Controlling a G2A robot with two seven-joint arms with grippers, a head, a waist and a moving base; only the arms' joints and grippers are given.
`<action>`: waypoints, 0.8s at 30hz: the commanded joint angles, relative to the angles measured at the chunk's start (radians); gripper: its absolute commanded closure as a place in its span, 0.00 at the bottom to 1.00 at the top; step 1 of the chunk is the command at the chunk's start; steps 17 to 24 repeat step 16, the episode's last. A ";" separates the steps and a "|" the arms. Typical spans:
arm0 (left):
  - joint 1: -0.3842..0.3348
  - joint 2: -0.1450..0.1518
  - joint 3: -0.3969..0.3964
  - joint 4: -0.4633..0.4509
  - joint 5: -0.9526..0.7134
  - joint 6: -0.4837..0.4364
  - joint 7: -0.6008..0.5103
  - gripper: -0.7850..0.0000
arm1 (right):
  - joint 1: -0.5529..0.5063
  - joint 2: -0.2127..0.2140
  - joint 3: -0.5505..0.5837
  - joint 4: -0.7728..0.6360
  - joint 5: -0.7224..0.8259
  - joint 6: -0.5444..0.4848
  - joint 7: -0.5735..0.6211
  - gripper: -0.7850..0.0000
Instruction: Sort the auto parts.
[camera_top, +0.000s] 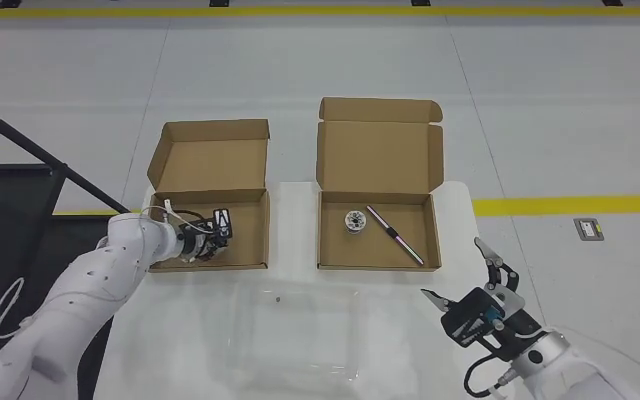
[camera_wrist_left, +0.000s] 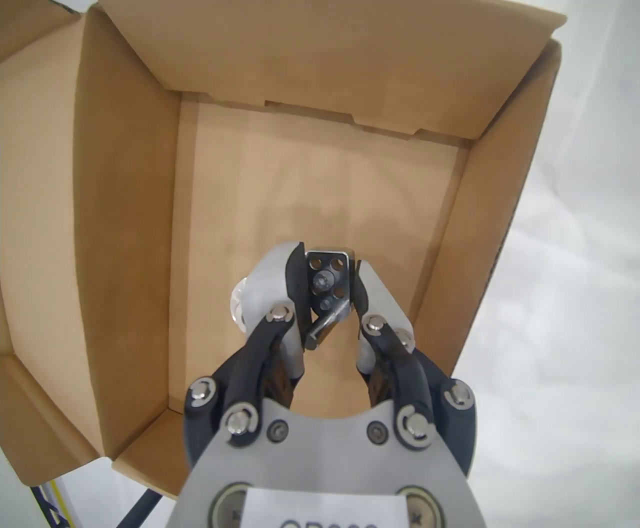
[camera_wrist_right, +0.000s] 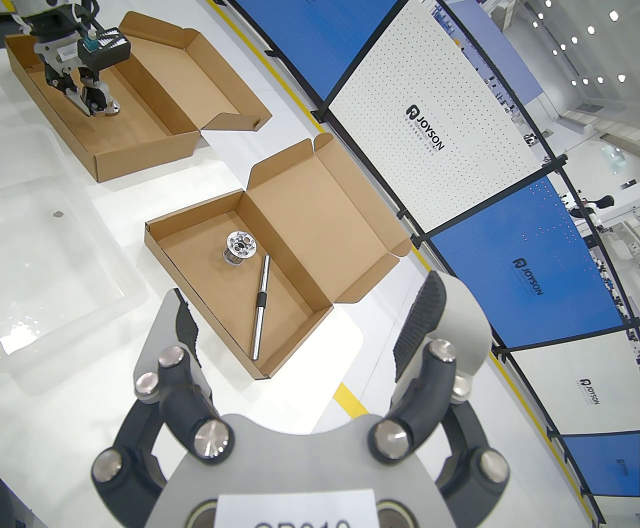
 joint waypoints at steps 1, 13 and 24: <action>-0.005 -0.016 0.001 0.031 0.006 0.002 0.013 0.52 | 0.000 0.000 0.000 0.000 0.000 0.000 0.000 0.00; -0.059 -0.037 -0.030 0.118 0.047 0.004 0.194 0.53 | 0.000 0.000 0.000 0.000 0.000 0.000 0.000 0.00; -0.071 -0.021 -0.052 0.115 0.044 -0.012 0.276 0.53 | 0.000 0.000 0.000 0.000 0.000 0.000 0.000 0.00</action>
